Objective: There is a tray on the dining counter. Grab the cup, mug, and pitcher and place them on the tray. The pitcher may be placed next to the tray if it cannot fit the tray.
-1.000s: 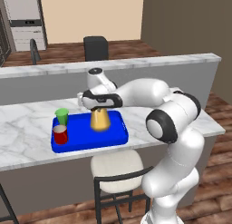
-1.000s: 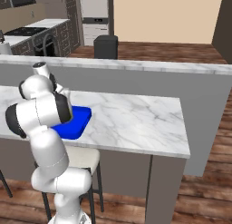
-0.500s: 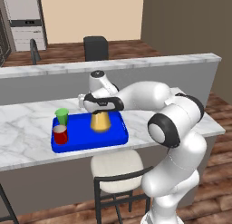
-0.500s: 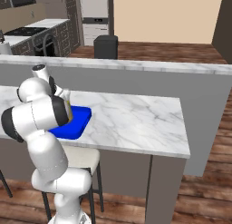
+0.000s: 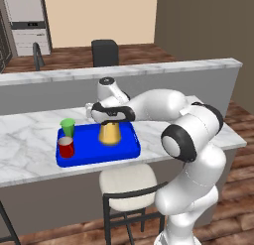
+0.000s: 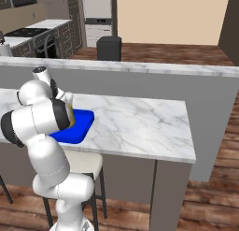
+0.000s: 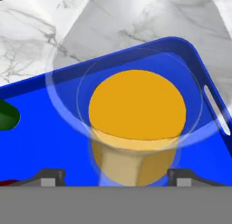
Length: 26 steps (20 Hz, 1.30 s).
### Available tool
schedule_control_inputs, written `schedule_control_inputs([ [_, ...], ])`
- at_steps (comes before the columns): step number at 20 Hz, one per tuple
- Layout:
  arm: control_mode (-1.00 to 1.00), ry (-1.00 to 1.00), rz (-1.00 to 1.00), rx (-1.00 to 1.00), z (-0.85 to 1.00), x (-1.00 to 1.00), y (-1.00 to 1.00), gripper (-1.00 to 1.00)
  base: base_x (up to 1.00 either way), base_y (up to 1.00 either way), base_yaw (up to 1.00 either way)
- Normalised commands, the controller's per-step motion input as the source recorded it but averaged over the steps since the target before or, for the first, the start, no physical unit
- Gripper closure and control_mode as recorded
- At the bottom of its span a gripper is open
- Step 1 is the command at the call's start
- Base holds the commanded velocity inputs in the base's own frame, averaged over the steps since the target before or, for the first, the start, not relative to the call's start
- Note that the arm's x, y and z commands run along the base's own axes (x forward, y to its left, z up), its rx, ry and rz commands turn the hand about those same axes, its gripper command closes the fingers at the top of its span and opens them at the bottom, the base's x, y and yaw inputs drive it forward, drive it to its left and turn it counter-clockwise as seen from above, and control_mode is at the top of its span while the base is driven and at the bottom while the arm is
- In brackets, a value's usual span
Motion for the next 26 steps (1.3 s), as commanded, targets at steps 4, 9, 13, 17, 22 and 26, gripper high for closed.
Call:
schedule_control_inputs([
  [4, -1.0, 0.0, 0.0, 0.0, 0.0, -0.01, 0.0, -1.0, 0.0, 0.0, 0.0],
  [9, -1.0, 0.0, 0.0, 0.0, 0.25, -0.14, 0.0, -1.0, 0.0, 0.0, 0.0],
  [13, -1.0, 0.0, -0.03, 0.0, 0.65, -0.44, 0.0, -1.0, 0.0, 0.0, 0.0],
  [17, -1.0, -0.01, -0.03, 0.0, 0.62, -0.68, 0.0, -1.0, 0.0, 0.0, 0.0],
  [22, -1.0, 0.0, -0.01, 0.0, 0.69, -0.86, -0.11, -1.0, 0.0, 0.0, 0.0],
  [26, -1.0, 0.0, 0.0, 0.03, 0.75, -1.0, -0.3, -1.0, 0.0, 0.0, 0.0],
])
